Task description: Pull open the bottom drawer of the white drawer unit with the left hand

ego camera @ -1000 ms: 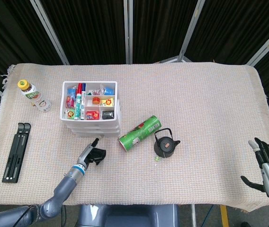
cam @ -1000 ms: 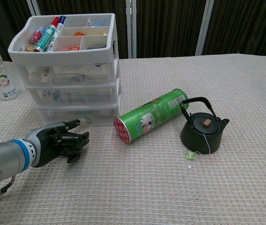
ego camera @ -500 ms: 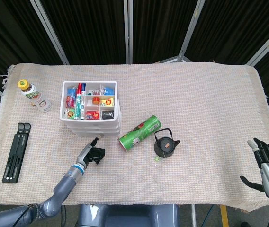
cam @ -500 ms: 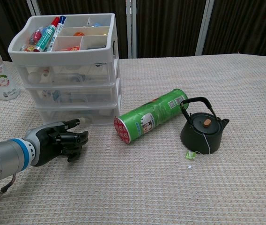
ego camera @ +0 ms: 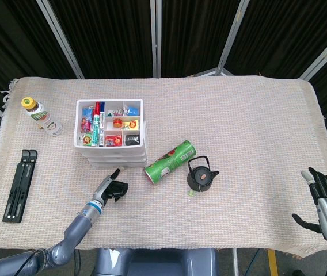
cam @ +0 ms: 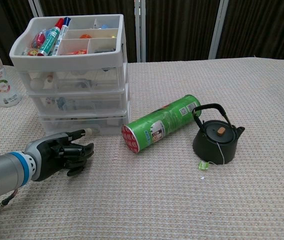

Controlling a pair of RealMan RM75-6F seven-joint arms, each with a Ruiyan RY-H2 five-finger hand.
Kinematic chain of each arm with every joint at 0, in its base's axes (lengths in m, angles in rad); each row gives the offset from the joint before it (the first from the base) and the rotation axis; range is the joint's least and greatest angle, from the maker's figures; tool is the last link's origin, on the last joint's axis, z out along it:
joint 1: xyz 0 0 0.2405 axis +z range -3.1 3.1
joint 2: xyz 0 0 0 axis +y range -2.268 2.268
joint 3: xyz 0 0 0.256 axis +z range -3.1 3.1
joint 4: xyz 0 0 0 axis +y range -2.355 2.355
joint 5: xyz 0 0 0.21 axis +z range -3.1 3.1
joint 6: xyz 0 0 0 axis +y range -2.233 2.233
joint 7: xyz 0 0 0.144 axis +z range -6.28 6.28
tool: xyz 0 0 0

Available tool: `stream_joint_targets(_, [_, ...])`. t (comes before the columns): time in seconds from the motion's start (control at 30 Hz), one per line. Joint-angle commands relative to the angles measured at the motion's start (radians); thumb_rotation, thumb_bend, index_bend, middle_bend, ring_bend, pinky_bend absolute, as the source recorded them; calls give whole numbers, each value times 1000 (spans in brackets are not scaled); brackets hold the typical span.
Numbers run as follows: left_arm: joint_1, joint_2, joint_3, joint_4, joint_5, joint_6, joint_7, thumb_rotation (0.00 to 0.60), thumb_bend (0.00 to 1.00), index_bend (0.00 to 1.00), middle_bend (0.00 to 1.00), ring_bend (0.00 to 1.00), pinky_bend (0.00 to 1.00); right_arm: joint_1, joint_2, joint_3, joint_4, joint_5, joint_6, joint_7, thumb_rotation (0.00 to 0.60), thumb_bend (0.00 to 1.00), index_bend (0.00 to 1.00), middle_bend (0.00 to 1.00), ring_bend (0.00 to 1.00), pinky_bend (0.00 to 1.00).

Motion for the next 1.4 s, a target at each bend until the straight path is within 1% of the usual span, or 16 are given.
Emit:
stream_joint_targets(0.03, [12, 1, 10, -3, 20, 7, -10, 600, 655, 243, 828, 871, 695, 0, 0, 1, -1, 2, 0, -3, 600, 67, 0, 0, 0, 0])
stream_joint_targets(0.37, [49, 10, 34, -10, 77, 27, -48, 600, 656, 244, 828, 872, 695, -2, -1, 0, -3, 1, 4, -10, 600, 67, 0, 0, 0, 0])
stream_joint_targets(0.6, [112, 33, 57, -49, 133, 100, -92, 600, 656, 235, 828, 871, 695, -3, -2, 0, -6, -2, 7, -15, 600, 67, 0, 0, 0, 0])
stream_joint_targets(0.7, [136, 54, 77, -71, 170, 110, -120, 600, 656, 205, 828, 871, 695, -4, -2, -2, -7, -5, 7, -17, 600, 67, 0, 0, 0, 0])
stream_joint_targets(0.8, [159, 77, 100, -88, 227, 127, -151, 600, 656, 203, 828, 871, 695, -4, -4, -4, -10, -10, 9, -23, 600, 67, 0, 0, 0, 0])
stream_joint_targets(0.87, [176, 81, 125, -88, 295, 179, -132, 600, 656, 197, 828, 872, 695, -4, -5, -5, -10, -10, 7, -27, 600, 67, 0, 0, 0, 0])
stream_joint_targets(0.93, [186, 75, 148, -74, 350, 235, -89, 600, 656, 167, 828, 872, 695, -3, -6, -4, -10, -8, 5, -30, 600, 67, 0, 0, 0, 0])
stream_joint_targets(1.0, [190, 65, 171, -50, 402, 300, 10, 600, 656, 132, 828, 871, 695, -3, -8, -5, -10, -8, 4, -34, 600, 67, 0, 0, 0, 0])
stream_joint_targets(1.1, [194, 46, 185, -29, 434, 381, 168, 600, 657, 117, 828, 872, 695, -3, -10, -6, -10, -10, 5, -38, 600, 67, 0, 0, 0, 0])
stream_joint_targets(1.2, [192, 33, 186, -26, 436, 447, 369, 600, 657, 117, 828, 872, 695, -4, -10, -6, -9, -11, 5, -39, 600, 67, 0, 0, 0, 0])
stream_joint_targets(1.23, [189, 29, 182, -26, 432, 471, 463, 600, 656, 117, 828, 871, 695, -4, -10, -6, -9, -10, 5, -39, 600, 67, 0, 0, 0, 0])
stream_joint_targets(1.27, [190, 24, 177, -36, 415, 485, 519, 600, 657, 117, 828, 871, 695, -4, -10, -6, -9, -10, 5, -39, 600, 67, 0, 0, 0, 0])
stream_joint_targets(1.33, [189, 21, 172, -47, 397, 493, 568, 600, 656, 110, 828, 871, 695, -4, -10, -6, -9, -10, 6, -40, 600, 67, 0, 0, 0, 0])
stream_joint_targets(1.4, [187, 22, 168, -59, 376, 496, 615, 600, 656, 81, 828, 872, 695, -4, -11, -7, -9, -10, 6, -40, 600, 67, 0, 0, 0, 0])
